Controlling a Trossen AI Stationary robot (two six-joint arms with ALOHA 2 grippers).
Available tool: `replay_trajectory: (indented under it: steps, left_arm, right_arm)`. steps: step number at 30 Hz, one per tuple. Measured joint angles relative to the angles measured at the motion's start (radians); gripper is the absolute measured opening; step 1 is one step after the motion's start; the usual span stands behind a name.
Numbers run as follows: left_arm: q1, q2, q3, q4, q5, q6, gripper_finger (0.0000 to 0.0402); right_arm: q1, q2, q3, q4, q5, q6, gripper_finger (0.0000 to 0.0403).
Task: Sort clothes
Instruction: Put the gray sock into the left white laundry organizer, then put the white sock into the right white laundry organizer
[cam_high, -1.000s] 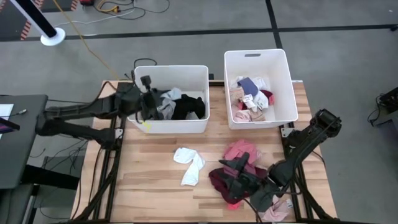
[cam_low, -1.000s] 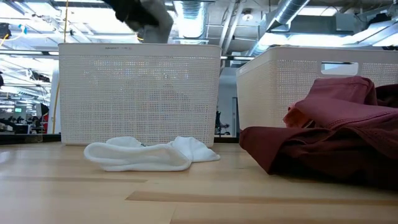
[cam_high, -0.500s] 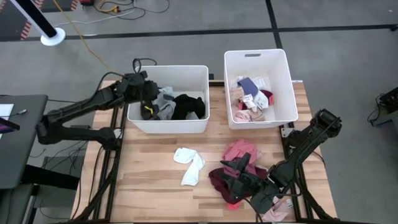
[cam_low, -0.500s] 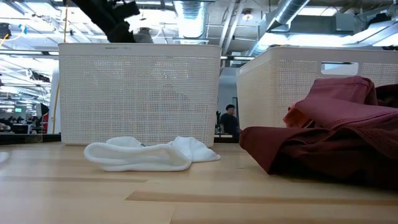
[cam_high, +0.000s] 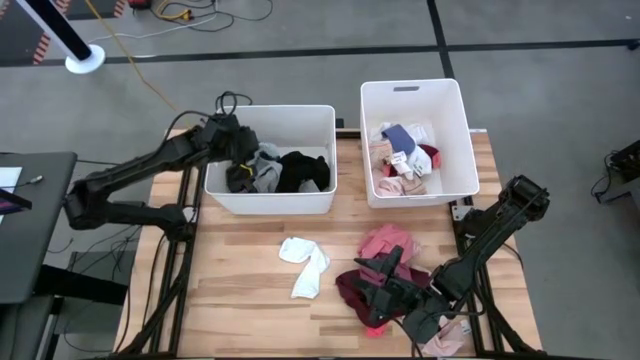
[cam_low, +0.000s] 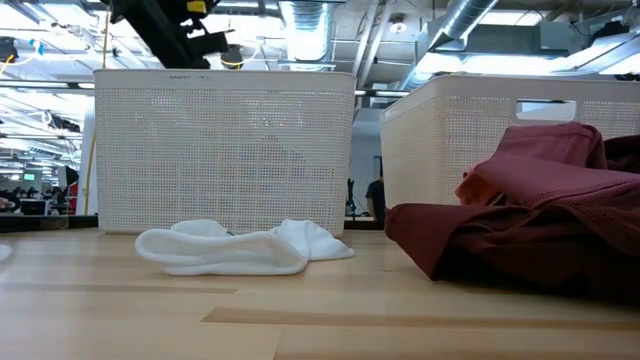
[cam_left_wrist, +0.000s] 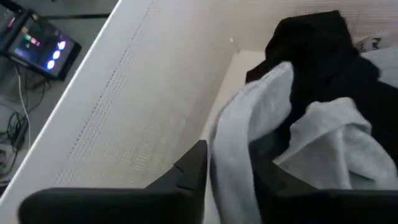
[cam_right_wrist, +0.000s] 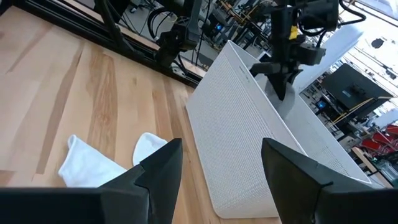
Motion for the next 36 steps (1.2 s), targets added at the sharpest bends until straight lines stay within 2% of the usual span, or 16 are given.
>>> replay_trajectory:
  steps: [10,14,22,28,36]
  left_arm:
    - [0.015,-0.001,0.002,-0.017,0.005,-0.035,0.0134]
    - [0.015,0.0,0.042,-0.03,0.011,-0.06,0.0155]
    - [-0.005,-0.001,0.151,-0.034,0.189,-0.118,0.0158]
    - [-0.107,-0.035,0.185,0.035,0.368,-0.127,0.0159]
    - [-0.339,-0.069,0.185,0.105,0.391,-0.157,0.016]
  right_arm:
    - [0.0,0.0,0.0,0.0,0.0,0.006,0.0232]
    - [0.0,0.0,0.0,-0.002,0.0,0.006,0.0232]
    - [0.0,0.0,0.0,-0.01,0.0,0.006,0.0232]
    - [0.0,0.0,0.0,-0.047,0.0,0.021,0.0232]
    - [-0.001,0.0,0.0,-0.111,-0.001,0.098,0.0232]
